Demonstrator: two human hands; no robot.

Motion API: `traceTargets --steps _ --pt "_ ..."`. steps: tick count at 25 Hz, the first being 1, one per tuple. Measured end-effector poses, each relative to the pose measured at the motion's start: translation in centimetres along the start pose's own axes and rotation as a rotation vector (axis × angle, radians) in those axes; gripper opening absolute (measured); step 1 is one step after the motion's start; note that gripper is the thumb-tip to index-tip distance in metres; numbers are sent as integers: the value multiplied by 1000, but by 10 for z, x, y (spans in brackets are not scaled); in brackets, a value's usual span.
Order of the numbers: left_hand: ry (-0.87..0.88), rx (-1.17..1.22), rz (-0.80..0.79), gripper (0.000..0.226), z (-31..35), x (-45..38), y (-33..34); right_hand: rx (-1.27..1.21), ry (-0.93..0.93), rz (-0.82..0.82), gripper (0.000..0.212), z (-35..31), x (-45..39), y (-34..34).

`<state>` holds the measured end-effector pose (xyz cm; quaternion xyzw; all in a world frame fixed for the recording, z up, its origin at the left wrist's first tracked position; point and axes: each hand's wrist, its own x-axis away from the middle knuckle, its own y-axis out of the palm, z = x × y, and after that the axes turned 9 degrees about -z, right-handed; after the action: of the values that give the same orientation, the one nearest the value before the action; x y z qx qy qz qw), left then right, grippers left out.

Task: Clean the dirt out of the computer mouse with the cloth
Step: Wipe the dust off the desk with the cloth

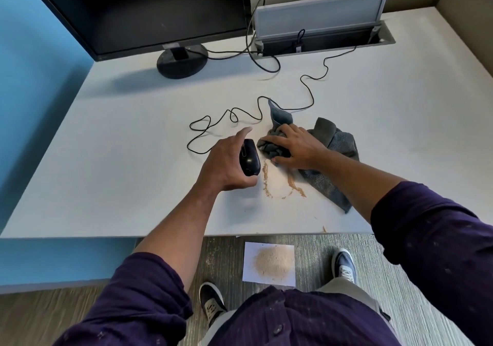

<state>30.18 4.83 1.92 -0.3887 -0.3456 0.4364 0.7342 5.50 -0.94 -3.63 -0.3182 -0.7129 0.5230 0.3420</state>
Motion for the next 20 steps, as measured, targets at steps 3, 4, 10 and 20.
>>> traceTargets --steps 3,4,10,20 --pt "-3 14 10 113 1 2 2 41 -22 -9 66 -8 4 0" --pt "5 17 4 113 2 2 2 39 -33 -3 66 -8 4 -2" --pt "14 -32 -36 112 -5 12 13 42 -138 56 60 -26 16 9" --pt "-30 32 -15 117 -17 18 16 6 -170 -10 56 -67 45 24"
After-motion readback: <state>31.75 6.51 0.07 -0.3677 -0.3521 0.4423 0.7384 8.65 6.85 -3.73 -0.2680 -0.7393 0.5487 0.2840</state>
